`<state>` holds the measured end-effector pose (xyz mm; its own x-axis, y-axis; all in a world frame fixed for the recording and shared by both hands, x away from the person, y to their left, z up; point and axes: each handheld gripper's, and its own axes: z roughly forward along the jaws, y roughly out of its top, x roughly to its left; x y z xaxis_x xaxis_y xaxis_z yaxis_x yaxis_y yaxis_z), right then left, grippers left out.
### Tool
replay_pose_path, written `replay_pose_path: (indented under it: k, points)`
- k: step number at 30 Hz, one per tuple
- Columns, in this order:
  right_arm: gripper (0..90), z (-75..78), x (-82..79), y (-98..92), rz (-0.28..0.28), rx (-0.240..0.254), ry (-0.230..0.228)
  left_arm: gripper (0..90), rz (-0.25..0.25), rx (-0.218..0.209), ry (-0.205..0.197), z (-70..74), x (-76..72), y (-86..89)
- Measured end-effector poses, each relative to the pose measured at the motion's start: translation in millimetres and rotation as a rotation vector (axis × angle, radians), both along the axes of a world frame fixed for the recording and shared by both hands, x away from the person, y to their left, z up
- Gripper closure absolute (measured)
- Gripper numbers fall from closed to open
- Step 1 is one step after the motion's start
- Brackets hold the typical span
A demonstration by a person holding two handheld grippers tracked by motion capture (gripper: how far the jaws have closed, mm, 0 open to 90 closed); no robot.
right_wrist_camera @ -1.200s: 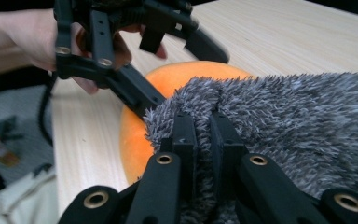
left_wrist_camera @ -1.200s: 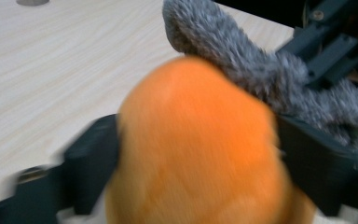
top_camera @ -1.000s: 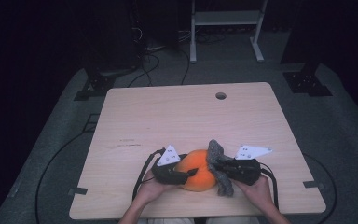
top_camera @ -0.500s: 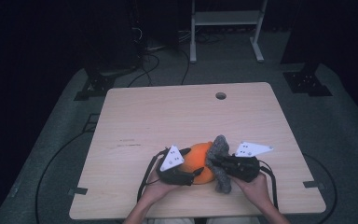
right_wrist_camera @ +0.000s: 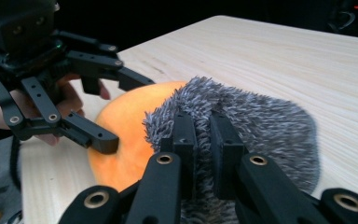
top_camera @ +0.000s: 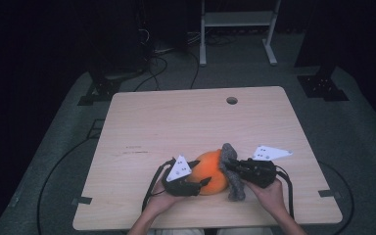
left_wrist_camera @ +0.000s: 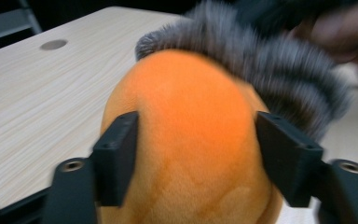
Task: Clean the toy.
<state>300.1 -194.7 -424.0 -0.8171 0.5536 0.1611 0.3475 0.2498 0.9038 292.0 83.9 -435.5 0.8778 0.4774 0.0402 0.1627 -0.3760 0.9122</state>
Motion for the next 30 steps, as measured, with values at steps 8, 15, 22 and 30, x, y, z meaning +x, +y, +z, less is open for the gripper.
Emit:
replay_pose_path:
  k: [8,15,22,30]
  points:
    - [81.6,-11.0,-2.6,-5.0,-0.003,-0.008,0.006,26.7,0.039,0.001,0.084,-1.6,10.4,1.6]
    - [81.6,-17.5,7.2,-25.8,-0.088,-0.01,0.092,32.9,0.001,0.032,0.028,-1.6,4.5,0.7]
    - [81.5,-2.4,2.8,-11.9,-0.022,0.048,0.022,26.3,-0.063,0.049,-0.012,1.8,-2.5,-4.6]
    - [81.6,-17.8,0.2,-22.2,-0.032,0.066,0.078,28.4,-0.022,0.051,0.055,-1.4,3.8,-5.5]
